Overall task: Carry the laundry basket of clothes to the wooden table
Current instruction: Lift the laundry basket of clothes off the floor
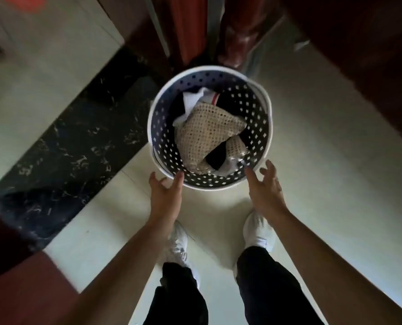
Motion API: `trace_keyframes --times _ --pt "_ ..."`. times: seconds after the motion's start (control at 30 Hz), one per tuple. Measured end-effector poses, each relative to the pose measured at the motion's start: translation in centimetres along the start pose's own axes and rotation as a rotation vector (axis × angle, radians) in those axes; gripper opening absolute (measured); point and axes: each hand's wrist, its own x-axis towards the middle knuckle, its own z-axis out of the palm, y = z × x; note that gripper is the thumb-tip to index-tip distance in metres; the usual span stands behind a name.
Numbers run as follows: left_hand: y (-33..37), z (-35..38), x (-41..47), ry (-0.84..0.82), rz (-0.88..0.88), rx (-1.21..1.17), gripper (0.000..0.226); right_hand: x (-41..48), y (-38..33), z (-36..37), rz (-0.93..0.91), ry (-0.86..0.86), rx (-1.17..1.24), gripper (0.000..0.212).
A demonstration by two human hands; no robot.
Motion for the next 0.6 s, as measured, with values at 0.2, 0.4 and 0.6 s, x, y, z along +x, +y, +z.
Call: trace_keyframes --times 0.2,0.4,0.6 --pt "-1.9 1.4 2.4 0.031 0.150 -0.075 0.032 2.7 2.8 3.4 -0.052 0.112 0.130 0.037" --pt "1.5 -3.5 -7.8 0.023 0.083 -0.123 0.035 -7.2 1.0 -0.9 -0.022 0.027 0.104 0.038" --pt "8.5 -10.1 -22.6 0.121 0.020 -0.201 0.031 -22.5 -6.0 -9.5 -0.082 -0.013 0.051 0.016"
